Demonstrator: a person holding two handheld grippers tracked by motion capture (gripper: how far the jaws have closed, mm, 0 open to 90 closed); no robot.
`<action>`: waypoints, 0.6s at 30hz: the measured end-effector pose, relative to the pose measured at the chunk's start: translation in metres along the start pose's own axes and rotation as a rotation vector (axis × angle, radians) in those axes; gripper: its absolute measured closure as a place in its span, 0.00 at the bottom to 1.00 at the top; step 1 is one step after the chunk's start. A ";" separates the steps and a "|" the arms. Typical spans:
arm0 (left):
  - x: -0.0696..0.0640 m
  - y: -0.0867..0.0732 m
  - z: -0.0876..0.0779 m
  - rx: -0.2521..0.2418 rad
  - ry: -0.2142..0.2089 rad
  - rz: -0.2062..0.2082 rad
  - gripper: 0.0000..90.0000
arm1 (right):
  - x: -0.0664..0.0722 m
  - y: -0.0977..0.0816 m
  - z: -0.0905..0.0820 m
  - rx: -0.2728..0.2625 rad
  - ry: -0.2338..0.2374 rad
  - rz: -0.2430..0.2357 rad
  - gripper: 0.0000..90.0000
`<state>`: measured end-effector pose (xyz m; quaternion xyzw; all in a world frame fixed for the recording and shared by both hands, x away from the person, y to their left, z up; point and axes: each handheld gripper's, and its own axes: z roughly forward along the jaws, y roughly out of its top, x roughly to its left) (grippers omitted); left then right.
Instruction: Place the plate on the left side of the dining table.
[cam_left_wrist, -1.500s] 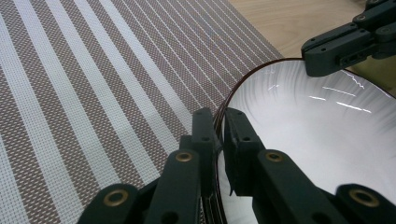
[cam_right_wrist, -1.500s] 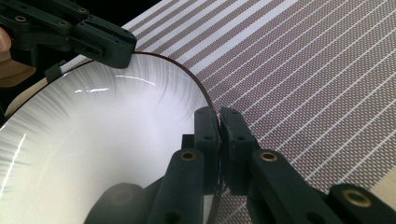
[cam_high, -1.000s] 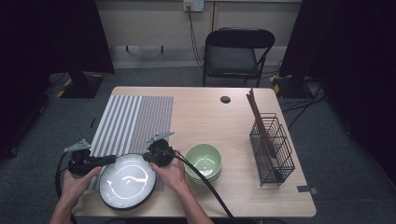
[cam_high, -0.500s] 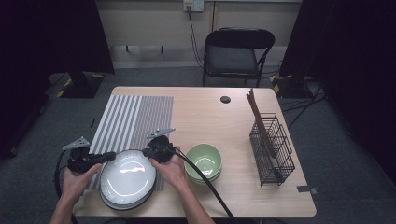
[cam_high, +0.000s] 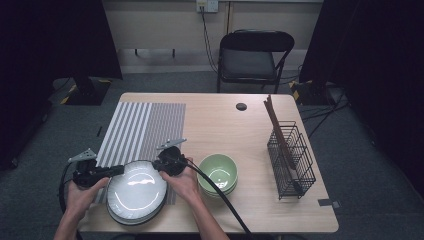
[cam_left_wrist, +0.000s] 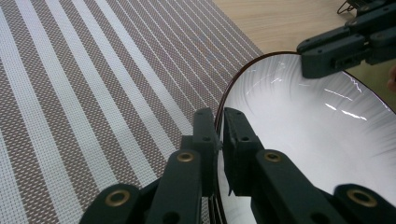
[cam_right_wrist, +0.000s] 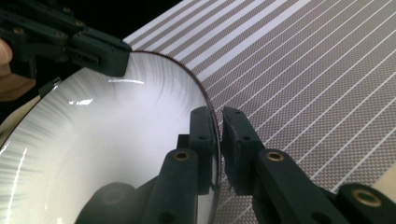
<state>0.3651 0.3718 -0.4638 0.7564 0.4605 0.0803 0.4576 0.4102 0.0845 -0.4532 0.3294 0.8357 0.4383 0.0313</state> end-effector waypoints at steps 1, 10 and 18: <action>0.000 0.000 0.000 0.001 0.003 0.000 0.94 | 0.000 -0.001 0.001 0.000 0.002 0.001 0.90; 0.000 0.005 -0.002 -0.015 0.024 0.009 0.94 | -0.004 -0.008 0.001 -0.024 0.028 0.059 0.94; 0.005 0.007 -0.002 -0.045 0.010 -0.019 0.94 | -0.007 0.004 0.001 -0.035 0.009 0.037 0.95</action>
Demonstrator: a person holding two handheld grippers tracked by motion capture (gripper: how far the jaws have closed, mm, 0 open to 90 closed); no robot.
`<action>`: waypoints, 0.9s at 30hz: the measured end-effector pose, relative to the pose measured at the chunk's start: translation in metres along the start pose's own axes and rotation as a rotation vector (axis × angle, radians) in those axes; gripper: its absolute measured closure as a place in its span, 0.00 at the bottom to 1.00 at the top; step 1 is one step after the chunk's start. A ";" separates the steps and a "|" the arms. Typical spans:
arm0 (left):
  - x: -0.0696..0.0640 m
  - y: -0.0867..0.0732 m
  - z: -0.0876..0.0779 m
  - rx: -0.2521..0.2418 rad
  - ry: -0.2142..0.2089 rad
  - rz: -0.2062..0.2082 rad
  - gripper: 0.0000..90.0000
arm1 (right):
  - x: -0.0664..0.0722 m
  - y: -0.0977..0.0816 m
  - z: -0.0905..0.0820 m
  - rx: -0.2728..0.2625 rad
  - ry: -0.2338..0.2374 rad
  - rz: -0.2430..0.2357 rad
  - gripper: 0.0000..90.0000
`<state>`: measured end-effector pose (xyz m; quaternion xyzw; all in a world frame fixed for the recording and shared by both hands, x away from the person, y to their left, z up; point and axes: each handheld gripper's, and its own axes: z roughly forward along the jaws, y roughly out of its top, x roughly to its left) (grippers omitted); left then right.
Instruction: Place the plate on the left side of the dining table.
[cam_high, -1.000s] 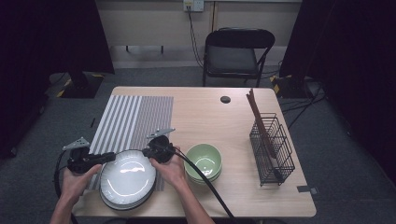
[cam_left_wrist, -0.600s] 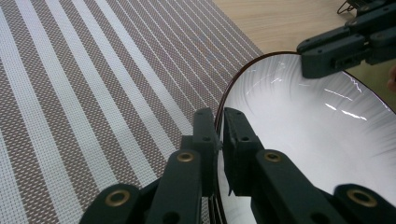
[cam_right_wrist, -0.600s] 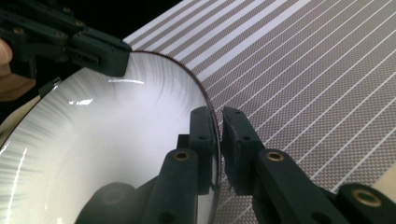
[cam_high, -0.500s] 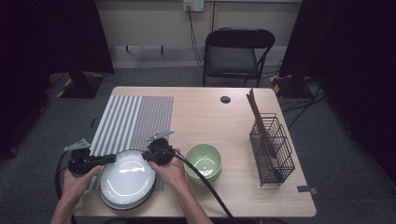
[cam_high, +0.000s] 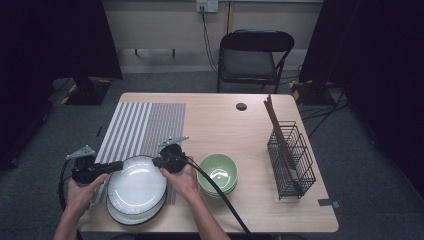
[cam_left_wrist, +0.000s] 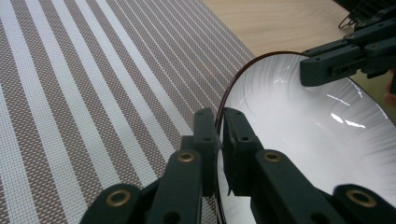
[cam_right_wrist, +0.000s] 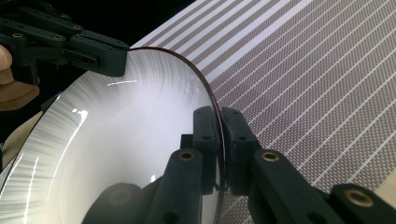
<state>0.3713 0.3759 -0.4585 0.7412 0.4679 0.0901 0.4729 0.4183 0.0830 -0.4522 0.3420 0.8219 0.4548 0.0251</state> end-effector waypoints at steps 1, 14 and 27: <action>0.000 0.000 0.000 0.000 0.000 0.000 0.94 | 0.000 0.000 0.000 0.000 0.000 0.000 0.95; 0.003 0.002 -0.003 -0.015 0.014 -0.035 0.81 | -0.003 0.005 0.000 -0.011 0.003 -0.017 0.95; 0.004 -0.004 -0.004 0.010 -0.003 -0.010 0.92 | -0.001 0.002 -0.003 -0.027 -0.009 -0.002 0.96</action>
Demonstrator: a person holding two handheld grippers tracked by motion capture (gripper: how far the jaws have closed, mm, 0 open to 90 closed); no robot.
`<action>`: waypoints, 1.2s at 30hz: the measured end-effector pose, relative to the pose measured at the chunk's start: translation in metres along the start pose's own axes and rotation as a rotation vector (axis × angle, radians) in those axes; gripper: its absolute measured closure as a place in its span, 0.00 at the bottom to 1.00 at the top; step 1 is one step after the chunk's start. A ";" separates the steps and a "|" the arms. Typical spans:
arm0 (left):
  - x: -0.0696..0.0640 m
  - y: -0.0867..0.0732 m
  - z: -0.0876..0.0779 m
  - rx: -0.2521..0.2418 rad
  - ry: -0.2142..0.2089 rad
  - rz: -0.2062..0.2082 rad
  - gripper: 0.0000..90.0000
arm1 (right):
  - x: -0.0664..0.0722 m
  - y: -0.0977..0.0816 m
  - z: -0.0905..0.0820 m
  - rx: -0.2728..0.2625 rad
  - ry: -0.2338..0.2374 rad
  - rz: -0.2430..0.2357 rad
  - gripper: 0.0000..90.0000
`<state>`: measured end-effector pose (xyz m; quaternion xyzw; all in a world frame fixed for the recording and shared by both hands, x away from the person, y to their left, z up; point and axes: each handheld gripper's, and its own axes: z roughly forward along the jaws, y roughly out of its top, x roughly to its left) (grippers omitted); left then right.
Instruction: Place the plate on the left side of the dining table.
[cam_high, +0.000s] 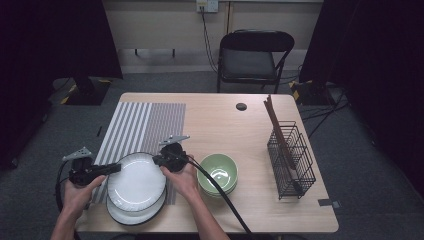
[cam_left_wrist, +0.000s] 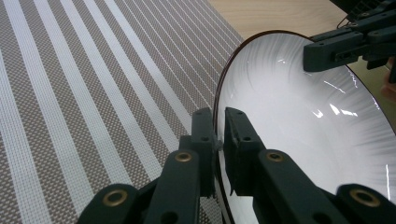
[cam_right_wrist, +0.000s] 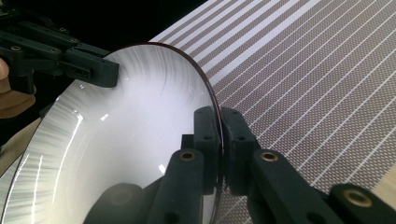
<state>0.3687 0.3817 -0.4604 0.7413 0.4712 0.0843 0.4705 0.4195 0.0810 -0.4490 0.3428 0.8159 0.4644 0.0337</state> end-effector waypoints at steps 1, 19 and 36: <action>0.000 0.001 0.000 -0.004 0.007 -0.001 0.93 | -0.001 0.001 0.000 0.003 -0.003 -0.003 0.96; 0.003 0.006 -0.005 -0.068 0.052 -0.004 0.94 | -0.002 0.004 0.005 0.006 0.010 0.038 0.83; 0.005 0.001 -0.007 -0.078 0.032 -0.025 0.94 | -0.008 -0.016 0.002 -0.037 0.057 0.156 0.92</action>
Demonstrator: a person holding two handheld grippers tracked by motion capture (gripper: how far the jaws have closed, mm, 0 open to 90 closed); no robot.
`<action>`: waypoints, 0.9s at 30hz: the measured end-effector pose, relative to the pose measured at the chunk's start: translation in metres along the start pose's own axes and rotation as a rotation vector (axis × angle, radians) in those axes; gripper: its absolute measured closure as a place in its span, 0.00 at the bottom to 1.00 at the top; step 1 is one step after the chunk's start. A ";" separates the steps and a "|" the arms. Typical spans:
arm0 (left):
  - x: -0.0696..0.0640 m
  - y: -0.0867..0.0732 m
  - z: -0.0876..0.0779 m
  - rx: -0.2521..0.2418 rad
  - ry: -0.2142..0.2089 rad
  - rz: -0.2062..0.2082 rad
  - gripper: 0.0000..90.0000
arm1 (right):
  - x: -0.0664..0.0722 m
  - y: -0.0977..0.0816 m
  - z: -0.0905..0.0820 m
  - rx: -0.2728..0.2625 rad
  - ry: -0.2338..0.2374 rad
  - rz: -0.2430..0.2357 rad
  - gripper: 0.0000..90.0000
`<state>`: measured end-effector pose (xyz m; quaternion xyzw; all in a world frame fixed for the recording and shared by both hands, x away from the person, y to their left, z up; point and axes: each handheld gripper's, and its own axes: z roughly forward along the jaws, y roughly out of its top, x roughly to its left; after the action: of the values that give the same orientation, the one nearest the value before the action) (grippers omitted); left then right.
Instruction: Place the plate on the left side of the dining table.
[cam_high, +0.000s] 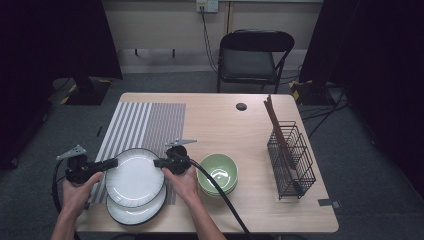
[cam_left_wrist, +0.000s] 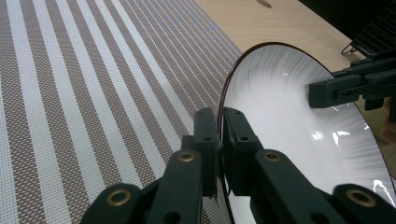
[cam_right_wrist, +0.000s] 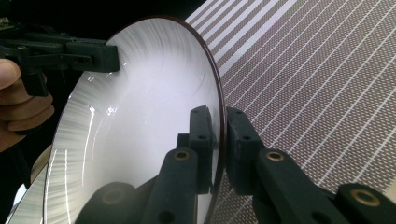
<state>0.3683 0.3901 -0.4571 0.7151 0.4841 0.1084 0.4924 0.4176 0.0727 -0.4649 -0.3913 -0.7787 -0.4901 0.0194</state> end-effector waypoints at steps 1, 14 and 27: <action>-0.001 -0.001 0.000 0.002 0.004 0.000 0.93 | 0.000 0.000 0.000 -0.002 0.001 0.004 0.92; -0.002 -0.019 -0.009 0.061 -0.001 -0.043 0.77 | -0.001 0.003 0.001 -0.013 -0.001 -0.004 0.94; 0.002 -0.004 -0.008 0.021 -0.023 -0.065 0.93 | 0.001 0.011 -0.002 -0.048 -0.026 -0.017 0.95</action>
<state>0.3623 0.3962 -0.4570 0.7053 0.5027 0.0789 0.4936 0.4230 0.0742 -0.4549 -0.3914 -0.7702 -0.5036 -0.0042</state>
